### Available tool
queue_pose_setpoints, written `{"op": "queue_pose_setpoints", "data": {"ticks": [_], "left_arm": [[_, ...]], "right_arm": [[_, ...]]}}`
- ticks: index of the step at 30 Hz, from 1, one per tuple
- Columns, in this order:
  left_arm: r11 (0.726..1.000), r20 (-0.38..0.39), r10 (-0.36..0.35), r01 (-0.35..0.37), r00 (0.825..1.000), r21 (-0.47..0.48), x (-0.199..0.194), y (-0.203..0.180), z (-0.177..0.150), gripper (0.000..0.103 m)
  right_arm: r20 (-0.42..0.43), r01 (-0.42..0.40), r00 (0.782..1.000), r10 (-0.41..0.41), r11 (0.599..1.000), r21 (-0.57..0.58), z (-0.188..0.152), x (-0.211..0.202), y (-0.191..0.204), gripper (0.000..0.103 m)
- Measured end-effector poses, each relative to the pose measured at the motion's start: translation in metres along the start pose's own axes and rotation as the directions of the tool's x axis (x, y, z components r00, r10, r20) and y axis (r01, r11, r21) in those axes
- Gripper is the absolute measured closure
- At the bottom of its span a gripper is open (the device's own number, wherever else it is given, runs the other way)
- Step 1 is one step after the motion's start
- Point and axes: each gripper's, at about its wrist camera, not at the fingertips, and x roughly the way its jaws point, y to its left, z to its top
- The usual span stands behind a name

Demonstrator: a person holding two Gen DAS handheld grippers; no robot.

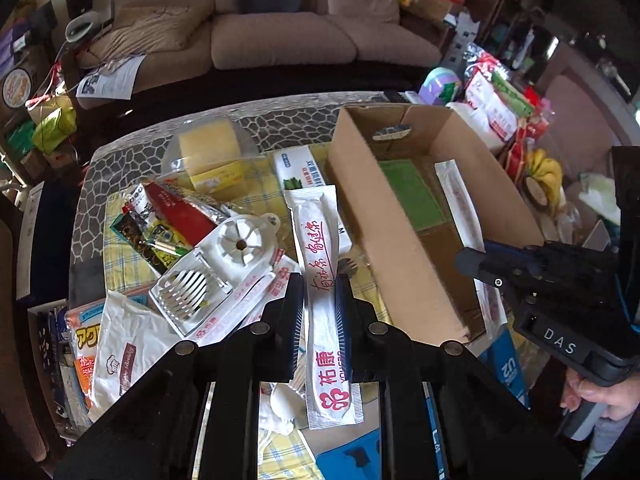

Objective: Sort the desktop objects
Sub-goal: 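Carry both held cutlery packets into the cardboard box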

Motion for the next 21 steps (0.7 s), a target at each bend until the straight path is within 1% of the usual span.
{"op": "queue_pose_setpoints", "data": {"ticks": [4,7,10,13,17,21], "left_arm": [[0.999,-0.023,-0.054,0.054,0.998,0.006,0.028,-0.042,0.035,0.088],[0.997,-0.059,-0.076,0.076,0.995,0.009,0.059,-0.071,0.059,0.088],[0.997,-0.078,-0.069,0.07,0.995,0.012,0.087,-0.091,0.083,0.088],[0.998,-0.102,-0.055,0.055,0.993,-0.004,0.116,-0.101,0.104,0.088],[0.998,-0.145,-0.052,0.045,0.988,-0.048,0.157,-0.107,0.125,0.088],[0.997,-0.184,-0.036,0.022,0.982,-0.074,0.193,-0.118,0.139,0.088]], "right_arm": [[-0.011,0.048,0.999,-0.048,0.998,0.049,0.015,0.002,-0.043,0.085],[-0.034,0.072,0.997,-0.069,0.993,0.092,0.029,0.012,-0.075,0.085],[-0.053,0.081,0.996,-0.075,0.988,0.133,0.045,0.027,-0.108,0.085],[-0.085,0.083,0.994,-0.069,0.982,0.172,0.06,0.053,-0.136,0.085],[-0.149,0.086,0.987,-0.055,0.974,0.21,0.072,0.092,-0.169,0.085],[-0.175,0.081,0.984,-0.032,0.957,0.277,0.079,0.12,-0.199,0.085]]}}
